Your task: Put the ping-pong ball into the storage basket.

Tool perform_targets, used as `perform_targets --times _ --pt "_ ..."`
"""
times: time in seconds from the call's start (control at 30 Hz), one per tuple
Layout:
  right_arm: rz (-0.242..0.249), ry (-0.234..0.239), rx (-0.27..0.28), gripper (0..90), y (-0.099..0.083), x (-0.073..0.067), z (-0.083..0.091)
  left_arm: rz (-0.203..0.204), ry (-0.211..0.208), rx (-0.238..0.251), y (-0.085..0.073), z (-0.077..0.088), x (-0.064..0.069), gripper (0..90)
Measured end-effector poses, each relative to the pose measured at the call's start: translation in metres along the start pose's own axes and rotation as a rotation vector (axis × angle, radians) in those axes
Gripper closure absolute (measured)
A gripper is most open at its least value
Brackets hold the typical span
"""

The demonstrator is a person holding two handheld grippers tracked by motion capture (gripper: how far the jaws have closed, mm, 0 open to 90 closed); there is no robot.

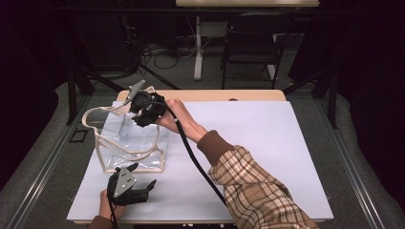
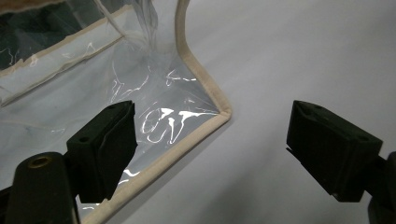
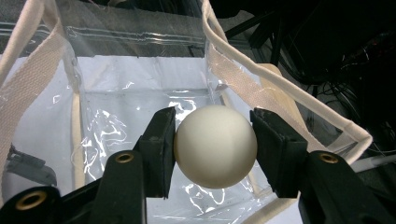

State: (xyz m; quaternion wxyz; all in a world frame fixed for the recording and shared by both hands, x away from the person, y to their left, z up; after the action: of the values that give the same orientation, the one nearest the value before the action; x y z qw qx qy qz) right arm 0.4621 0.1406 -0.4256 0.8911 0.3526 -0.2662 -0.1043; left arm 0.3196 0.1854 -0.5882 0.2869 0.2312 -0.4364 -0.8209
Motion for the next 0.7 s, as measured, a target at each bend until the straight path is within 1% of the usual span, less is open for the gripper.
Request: perform_targets --times 0.07,0.1,0.53,0.6,0.7 --pt "-0.005 0.002 0.002 50.9 0.0 -0.001 -0.002 0.0 0.001 0.001 0.0 0.0 0.0 16.2" --pt "-0.005 0.005 -0.006 50.9 0.0 -0.002 -0.002 -0.001 0.0 0.0 0.0 0.0 0.0 16.2" --pt "0.003 0.024 -0.027 50.9 -0.001 -0.009 -0.011 -0.001 0.001 -0.001 0.0 0.0 0.0 16.2" --pt "0.001 0.032 -0.043 50.9 -0.002 -0.011 -0.012 -0.001 0.001 -0.001 0.0 0.0 0.0 16.2" --pt "0.001 0.035 -0.05 50.9 -0.003 -0.012 -0.014 -0.002 0.002 -0.001 0.0 0.0 0.0 16.2"
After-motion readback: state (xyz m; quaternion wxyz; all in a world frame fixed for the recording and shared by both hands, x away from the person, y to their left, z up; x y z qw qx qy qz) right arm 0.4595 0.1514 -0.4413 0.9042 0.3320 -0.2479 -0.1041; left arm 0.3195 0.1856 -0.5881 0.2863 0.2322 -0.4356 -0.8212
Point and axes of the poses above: each handheld gripper's, and its own axes: z roughly backward along the jaws, y roughly out of its top, x roughly to its right, the point moved 8 cm from there along -z, roughly forward along the jaws, and after that the axes turned 8 degrees about -y, right-handed, at the moved point
